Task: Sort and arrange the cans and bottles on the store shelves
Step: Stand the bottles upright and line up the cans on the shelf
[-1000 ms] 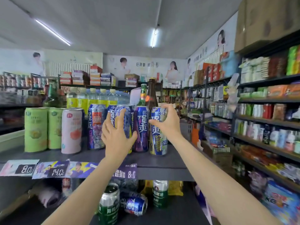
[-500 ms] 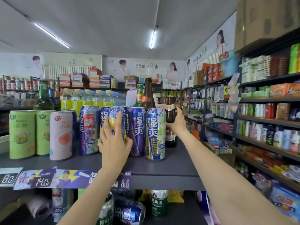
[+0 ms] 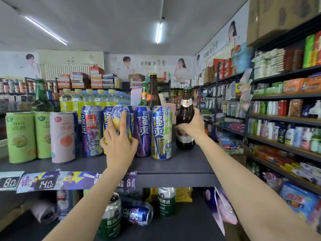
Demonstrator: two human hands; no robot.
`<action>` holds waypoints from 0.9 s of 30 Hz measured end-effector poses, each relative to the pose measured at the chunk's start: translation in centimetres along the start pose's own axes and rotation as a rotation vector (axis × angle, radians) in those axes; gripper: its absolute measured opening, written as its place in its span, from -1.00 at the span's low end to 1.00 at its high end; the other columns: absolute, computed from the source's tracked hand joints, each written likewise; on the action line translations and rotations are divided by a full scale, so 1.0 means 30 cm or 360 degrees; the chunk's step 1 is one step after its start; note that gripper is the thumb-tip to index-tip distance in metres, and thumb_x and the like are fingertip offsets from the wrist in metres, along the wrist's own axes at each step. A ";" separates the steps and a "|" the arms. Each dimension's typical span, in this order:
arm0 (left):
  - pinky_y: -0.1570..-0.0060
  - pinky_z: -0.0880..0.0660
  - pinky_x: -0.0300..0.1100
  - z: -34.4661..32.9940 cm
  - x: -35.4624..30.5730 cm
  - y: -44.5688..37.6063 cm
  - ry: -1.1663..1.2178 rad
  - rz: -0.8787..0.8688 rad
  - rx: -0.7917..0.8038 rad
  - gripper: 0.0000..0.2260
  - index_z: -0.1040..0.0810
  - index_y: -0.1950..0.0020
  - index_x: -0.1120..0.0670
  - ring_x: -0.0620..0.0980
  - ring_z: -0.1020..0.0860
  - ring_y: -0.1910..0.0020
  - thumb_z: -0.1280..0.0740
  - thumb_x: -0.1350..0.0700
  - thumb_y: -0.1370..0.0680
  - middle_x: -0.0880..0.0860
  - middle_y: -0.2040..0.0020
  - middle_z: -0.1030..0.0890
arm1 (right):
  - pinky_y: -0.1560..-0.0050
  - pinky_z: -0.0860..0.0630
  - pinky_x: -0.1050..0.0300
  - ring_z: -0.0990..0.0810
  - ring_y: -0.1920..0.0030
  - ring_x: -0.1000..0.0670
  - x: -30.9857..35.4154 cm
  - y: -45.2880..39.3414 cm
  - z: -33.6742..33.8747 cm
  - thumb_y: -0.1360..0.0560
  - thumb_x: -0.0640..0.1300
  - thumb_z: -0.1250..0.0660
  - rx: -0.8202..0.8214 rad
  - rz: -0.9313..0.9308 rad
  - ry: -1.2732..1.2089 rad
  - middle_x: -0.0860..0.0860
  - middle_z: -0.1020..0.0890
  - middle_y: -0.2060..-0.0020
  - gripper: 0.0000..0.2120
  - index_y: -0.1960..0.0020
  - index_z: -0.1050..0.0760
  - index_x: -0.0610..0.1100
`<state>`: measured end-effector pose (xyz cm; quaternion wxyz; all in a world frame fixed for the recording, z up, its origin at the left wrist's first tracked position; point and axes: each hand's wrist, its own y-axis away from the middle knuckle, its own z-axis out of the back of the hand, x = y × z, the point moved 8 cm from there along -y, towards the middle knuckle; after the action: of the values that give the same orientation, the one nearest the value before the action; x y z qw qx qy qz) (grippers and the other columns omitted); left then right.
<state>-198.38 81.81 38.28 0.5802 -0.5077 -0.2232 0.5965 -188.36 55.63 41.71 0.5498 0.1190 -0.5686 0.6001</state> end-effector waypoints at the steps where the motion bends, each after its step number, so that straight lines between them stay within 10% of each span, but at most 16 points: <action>1: -0.16 -0.26 0.27 -0.002 0.000 -0.001 0.0008 0.0014 0.0019 -0.25 0.00 -0.52 -0.09 0.33 -0.28 -0.32 -0.34 0.16 -0.45 0.32 -0.45 -0.15 | -0.22 -0.42 -0.06 -0.42 -0.26 -0.15 0.030 0.027 0.042 -0.17 -0.16 -0.60 -0.0016 0.0061 -0.0006 -0.14 -0.42 -0.25 -0.07 -0.41 -0.18 -0.10; 10: -0.24 -0.20 0.16 0.160 -0.036 0.090 0.0406 0.0097 -0.0201 -0.45 -0.27 -0.42 0.19 0.28 -0.27 -0.34 -0.26 0.29 -0.43 0.28 -0.43 -0.23 | -0.24 -0.30 0.17 -0.37 -0.19 0.13 0.359 0.431 0.259 -0.25 -0.13 -0.58 0.0284 0.0288 -0.0262 0.12 -0.41 -0.19 -0.06 -0.45 -0.10 -0.03; 13: -0.11 -0.23 -0.03 0.256 0.043 0.291 0.0655 0.0011 -0.0216 -0.57 -0.37 -0.29 0.25 0.21 -0.34 -0.19 -0.23 0.31 -0.41 0.26 -0.25 -0.37 | -0.28 -0.42 -0.04 -0.52 -0.20 0.01 0.337 0.623 0.185 -0.09 -0.03 -0.64 0.0447 0.0179 -0.0426 0.08 -0.51 -0.20 0.00 -0.40 -0.17 0.04; 18: 0.06 -0.24 -0.03 0.294 0.373 0.767 0.0509 0.0010 0.0247 -0.70 -0.40 -0.18 0.21 0.09 -0.31 -0.03 -0.23 0.29 -0.44 0.22 -0.09 -0.40 | -0.30 -0.42 -0.08 -0.46 -0.30 0.04 0.248 0.990 -0.013 0.00 0.08 -0.65 0.0635 0.0117 -0.0458 0.04 -0.48 -0.29 0.06 -0.39 -0.22 -0.01; 27: 0.04 -0.37 0.14 0.122 1.040 1.665 0.0079 0.0325 0.0973 -0.62 -0.36 -0.20 0.12 0.18 -0.36 0.01 -0.16 0.19 -0.38 0.20 -0.08 -0.43 | -0.02 -0.41 0.45 -0.53 -0.07 0.30 -0.402 1.718 -0.519 -0.20 -0.26 -0.60 0.0922 -0.0288 -0.0262 0.24 -0.57 -0.03 -0.31 -0.11 -0.30 0.19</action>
<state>-218.91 100.33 -13.87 0.6482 -0.3440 0.0327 0.6785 -217.40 74.92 -1.05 0.4965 0.3690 -0.4037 0.6741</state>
